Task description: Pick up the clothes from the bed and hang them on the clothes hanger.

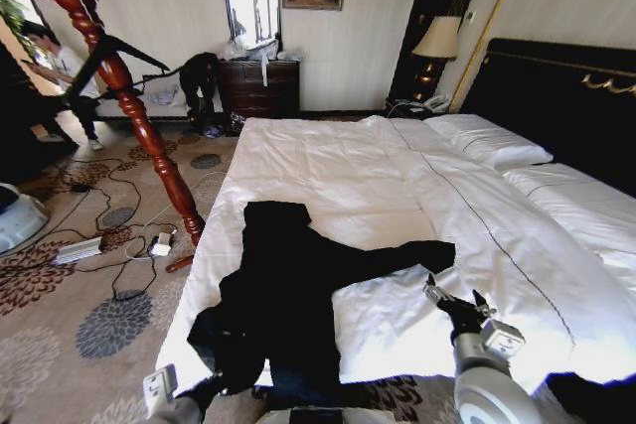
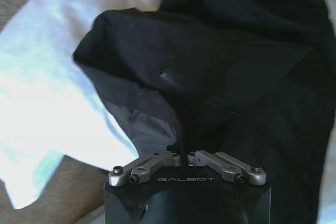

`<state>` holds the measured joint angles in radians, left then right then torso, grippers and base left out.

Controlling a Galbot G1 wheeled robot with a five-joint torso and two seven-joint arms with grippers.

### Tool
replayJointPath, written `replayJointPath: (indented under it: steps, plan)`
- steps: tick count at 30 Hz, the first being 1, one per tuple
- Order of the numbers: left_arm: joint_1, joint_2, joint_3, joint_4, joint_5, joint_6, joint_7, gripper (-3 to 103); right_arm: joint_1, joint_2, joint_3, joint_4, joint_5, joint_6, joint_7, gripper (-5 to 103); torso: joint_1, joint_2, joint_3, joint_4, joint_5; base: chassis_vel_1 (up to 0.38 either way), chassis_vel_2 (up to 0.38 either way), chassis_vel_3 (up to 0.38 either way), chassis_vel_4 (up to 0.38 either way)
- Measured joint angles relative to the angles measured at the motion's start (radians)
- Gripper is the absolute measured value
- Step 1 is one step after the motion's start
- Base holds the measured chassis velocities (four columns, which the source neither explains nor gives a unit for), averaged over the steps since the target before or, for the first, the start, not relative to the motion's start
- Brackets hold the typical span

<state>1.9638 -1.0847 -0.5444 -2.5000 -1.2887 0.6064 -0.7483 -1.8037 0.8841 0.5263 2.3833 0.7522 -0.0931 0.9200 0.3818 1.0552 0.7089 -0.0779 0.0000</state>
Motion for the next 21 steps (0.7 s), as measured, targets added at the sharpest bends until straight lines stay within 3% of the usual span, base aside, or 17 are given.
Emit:
replayJointPath:
  steps: [3,8,10,12,21]
  plan:
    - [-0.057,0.003,-0.013,0.0,-0.11,0.029,0.037,1,-0.004,0.001,0.001,-0.002,0.0,0.0,0.0,100,0.0,0.0,0.0,-0.0001,0.0001,0.0,0.0,0.0,0.0]
    - [-0.093,-0.018,0.008,0.0,-0.162,0.075,0.043,1,-0.024,0.007,0.005,0.011,-0.017,0.0,0.0,100,0.0,0.0,0.0,0.0,0.0,0.0,0.0,0.0,0.0]
    - [-0.136,-0.029,0.031,0.0,-0.245,0.119,0.016,1,-0.018,0.005,0.005,0.0,-0.018,0.001,-0.002,100,0.0,0.0,0.0,-0.0001,-0.0001,0.0,0.0,0.0,0.0]
    - [-0.16,-0.043,0.07,0.0,-0.299,0.128,-0.006,1,-0.015,0.004,0.004,-0.012,-0.02,0.001,-0.003,100,0.0,0.0,0.0,0.0001,0.0002,0.0,0.0,0.0,0.0]
    - [-0.245,-0.076,0.228,0.003,-0.287,0.128,-0.015,1,-0.001,0.003,0.002,-0.056,-0.016,0.002,-0.005,100,0.0,0.0,0.0,-0.0001,0.0003,0.0,0.0,0.0,0.0]
